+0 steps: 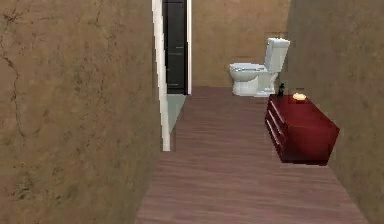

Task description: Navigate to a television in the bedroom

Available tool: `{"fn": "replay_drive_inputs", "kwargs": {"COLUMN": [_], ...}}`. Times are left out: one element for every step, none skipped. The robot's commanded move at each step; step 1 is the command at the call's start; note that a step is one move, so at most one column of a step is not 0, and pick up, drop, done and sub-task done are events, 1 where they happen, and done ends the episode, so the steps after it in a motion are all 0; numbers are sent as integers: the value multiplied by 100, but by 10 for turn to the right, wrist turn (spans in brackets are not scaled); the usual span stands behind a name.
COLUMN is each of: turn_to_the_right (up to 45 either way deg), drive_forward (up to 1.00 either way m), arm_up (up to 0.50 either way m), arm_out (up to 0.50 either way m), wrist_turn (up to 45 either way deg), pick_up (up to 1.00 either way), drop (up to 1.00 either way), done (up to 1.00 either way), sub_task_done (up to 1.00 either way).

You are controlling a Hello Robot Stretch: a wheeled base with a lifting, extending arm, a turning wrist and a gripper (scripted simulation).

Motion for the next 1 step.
{"fn": "replay_drive_inputs", "kwargs": {"turn_to_the_right": [30], "drive_forward": [0], "arm_up": [0], "arm_out": [0], "wrist_turn": [0], "pick_up": [0], "drop": [0], "done": [0], "sub_task_done": [0]}}
